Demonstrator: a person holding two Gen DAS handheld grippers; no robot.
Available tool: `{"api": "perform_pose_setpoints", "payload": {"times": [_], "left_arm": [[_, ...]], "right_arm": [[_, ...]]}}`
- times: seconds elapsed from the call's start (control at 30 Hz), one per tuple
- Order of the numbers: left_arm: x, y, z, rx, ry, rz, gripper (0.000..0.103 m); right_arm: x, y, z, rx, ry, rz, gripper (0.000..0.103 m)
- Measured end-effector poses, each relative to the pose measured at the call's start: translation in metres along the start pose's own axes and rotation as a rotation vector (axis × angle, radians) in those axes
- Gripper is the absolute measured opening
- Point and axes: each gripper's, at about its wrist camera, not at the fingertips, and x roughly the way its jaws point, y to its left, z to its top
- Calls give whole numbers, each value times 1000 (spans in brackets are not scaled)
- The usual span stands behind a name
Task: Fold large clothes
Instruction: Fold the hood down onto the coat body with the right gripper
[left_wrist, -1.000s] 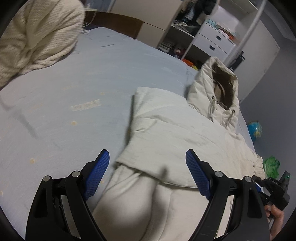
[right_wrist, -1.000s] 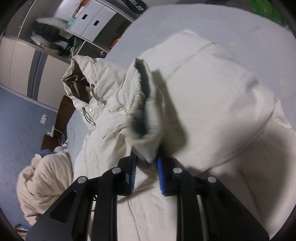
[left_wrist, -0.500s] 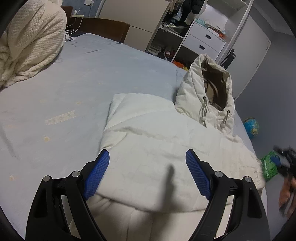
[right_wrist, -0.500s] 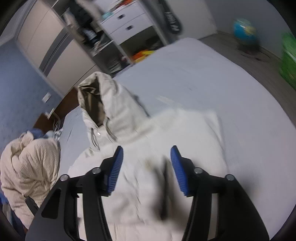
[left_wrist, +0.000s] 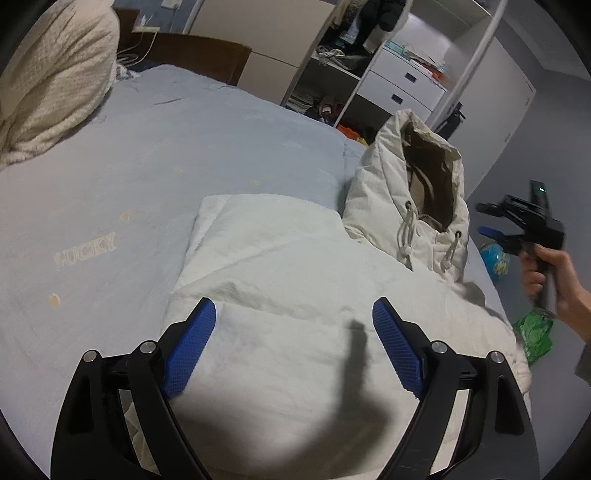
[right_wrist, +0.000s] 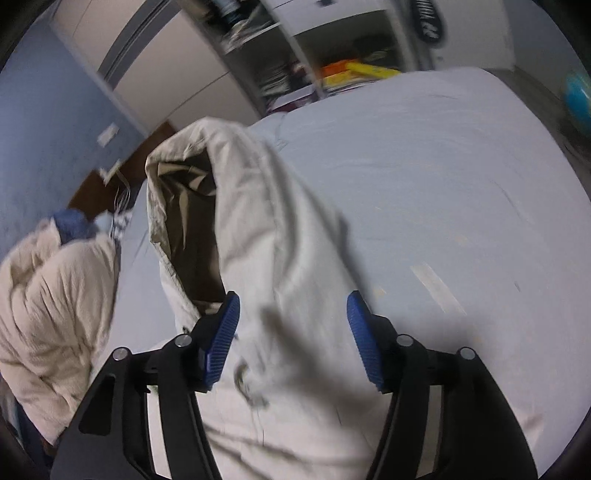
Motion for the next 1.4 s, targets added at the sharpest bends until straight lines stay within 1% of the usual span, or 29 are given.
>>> {"api": "perform_pose_setpoints", "payload": {"times": [0.03,0.07,0.13,0.2,0.3,0.33,0.4,0.43,0.47,0.5,0.53,0.57,0.63,0.67,0.77,0.87,1.03,1.17,1.2,1.23,1.27,1.3,1.33,1.4], "left_arm": [[1,2,0,-7,2,-4,83],[2,3,0,-12,4,-6,83],[5,3,0,-9,6,-8,85],[6,1,-1,6,8,-2,86],[7,0,-2,12,8,0,87],[7,0,-2,14,8,0,87],[7,0,-2,14,7,0,87],[7,0,-2,14,7,0,87],[7,0,-2,15,7,0,87],[7,0,-2,15,7,0,88],[7,0,-2,15,8,0,88],[7,0,-3,15,8,0,88],[6,1,-2,15,8,-4,88],[6,1,-2,13,7,-6,88],[5,1,0,6,3,-13,88],[4,0,2,10,6,-15,88],[-15,-16,8,62,-38,-43,88],[-41,-33,9,67,-56,-115,89],[-49,-40,10,39,-47,-163,90],[-53,-43,11,22,-44,-193,90],[-58,-52,14,9,-36,-245,90],[-59,-63,18,20,-26,-281,90],[-60,-71,20,37,-20,-298,90],[-62,-94,23,87,-24,-314,90]], "right_arm": [[10,6,6,-33,10,2,65],[20,11,12,-58,23,0,67],[40,19,24,-103,37,-44,67],[53,24,36,-123,17,-98,67],[62,34,53,-145,-15,-156,67],[63,40,60,-173,-7,-194,67],[61,50,70,-206,-42,-244,67],[60,55,75,-216,-67,-269,65],[55,59,79,-217,-94,-287,56],[53,63,83,-220,-105,-296,19],[50,66,85,-227,-104,-309,10],[45,71,85,-245,-108,-325,10],[34,82,81,-285,-122,-321,8],[24,89,76,-314,-137,-323,8],[-6,102,58,-346,-176,-295,8],[-45,111,27,-358,-220,-260,8],[-93,114,-25,-325,-269,-221,8],[-123,117,-73,-308,-302,-199,8],[-126,117,-81,-304,-303,-193,8],[-129,117,-89,-298,-305,-187,8],[-133,117,-101,-292,-302,-176,8],[-135,118,-107,-292,-301,-173,8],[-138,119,-115,-293,-303,-170,8],[-143,121,-126,-287,-304,-162,8]]}}
